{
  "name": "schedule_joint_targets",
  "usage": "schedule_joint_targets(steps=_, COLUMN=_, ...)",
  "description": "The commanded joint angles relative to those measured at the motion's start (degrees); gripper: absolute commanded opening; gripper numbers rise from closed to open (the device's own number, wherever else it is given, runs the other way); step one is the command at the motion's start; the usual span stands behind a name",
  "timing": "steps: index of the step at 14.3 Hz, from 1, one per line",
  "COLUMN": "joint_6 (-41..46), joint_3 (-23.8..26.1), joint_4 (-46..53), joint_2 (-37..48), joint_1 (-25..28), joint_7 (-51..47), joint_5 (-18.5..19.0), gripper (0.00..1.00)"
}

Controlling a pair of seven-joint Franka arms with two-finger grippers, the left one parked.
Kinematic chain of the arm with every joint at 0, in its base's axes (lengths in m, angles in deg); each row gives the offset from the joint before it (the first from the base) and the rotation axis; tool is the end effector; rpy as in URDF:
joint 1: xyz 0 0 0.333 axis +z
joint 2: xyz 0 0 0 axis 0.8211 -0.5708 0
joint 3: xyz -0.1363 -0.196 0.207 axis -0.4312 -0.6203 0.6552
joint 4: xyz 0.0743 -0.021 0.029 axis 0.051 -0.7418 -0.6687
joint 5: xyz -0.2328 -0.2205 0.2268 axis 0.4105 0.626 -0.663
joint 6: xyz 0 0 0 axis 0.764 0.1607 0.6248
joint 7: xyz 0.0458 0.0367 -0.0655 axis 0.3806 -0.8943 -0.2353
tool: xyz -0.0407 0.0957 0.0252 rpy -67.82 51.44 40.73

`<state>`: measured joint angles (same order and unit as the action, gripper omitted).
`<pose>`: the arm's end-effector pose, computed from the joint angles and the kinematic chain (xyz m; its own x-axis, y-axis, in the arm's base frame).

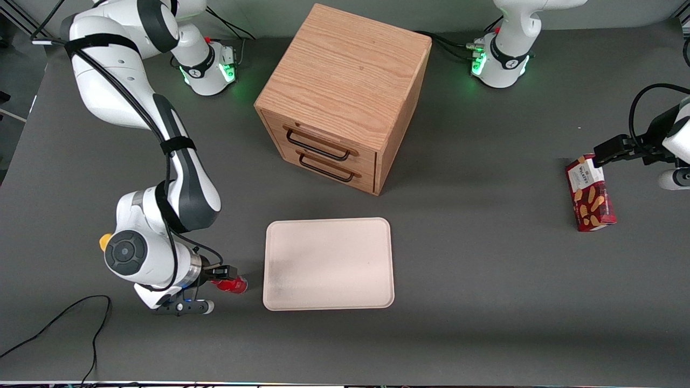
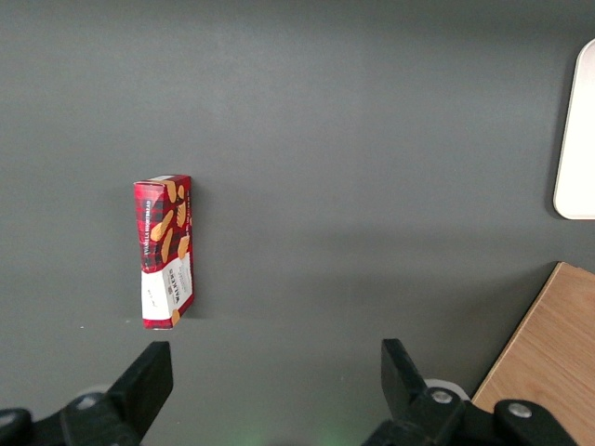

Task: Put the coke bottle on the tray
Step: 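Close the right gripper around the red bottle's neck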

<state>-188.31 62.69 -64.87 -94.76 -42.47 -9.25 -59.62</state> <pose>0.7408 0.1707 0.3225 0.9999 0.0066 0.0139 0.0066 -1.0000 -0.0001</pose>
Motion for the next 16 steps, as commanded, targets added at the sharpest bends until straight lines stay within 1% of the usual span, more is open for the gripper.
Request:
schedule_joint_targets(steps=1, joint_6=-3.28, joint_3=0.2, joint_4=-3.52, joint_2=1.93, joint_1=-0.07, joint_7=-0.97, joint_5=0.81, gripper=0.74)
schedule_joint_targets(steps=2, joint_6=-3.46, joint_3=0.2, joint_4=-3.52, joint_2=1.93, joint_1=-0.07, joint_7=-0.89, joint_5=0.81, gripper=0.73)
schedule_joint_targets(steps=3, joint_6=-3.46, joint_3=0.2, joint_4=-3.43, joint_2=1.93, joint_1=-0.15, joint_7=-0.89, joint_5=0.72, gripper=0.67)
schedule_joint_targets(steps=6, joint_6=-3.55, joint_3=0.2, joint_4=-3.51, joint_2=1.84, joint_1=-0.16, joint_7=-0.89, joint_5=0.45, gripper=0.4)
schedule_joint_targets(steps=7, joint_6=-3.55, joint_3=0.2, joint_4=-3.43, joint_2=1.66, joint_1=-0.16, joint_7=-0.89, joint_5=0.37, gripper=0.32)
schedule_joint_targets(steps=10, joint_6=-3.55, joint_3=0.2, joint_4=-3.34, joint_2=1.57, joint_1=0.02, joint_7=-0.8, joint_5=0.45, gripper=0.16)
schedule_joint_targets(steps=13, joint_6=-2.32, joint_3=0.11, joint_4=-1.77, joint_2=2.1, joint_1=0.02, joint_7=0.25, joint_5=1.42, gripper=0.05)
schedule_joint_targets(steps=14, joint_6=-0.32, joint_3=0.11, joint_4=-0.1, joint_2=2.19, joint_1=-0.07, joint_7=0.43, joint_5=2.29, gripper=0.01)
schedule_joint_targets(steps=16, joint_6=5.65, joint_3=0.2, joint_4=4.02, joint_2=2.28, joint_1=-0.07, joint_7=0.61, joint_5=2.74, gripper=0.0)
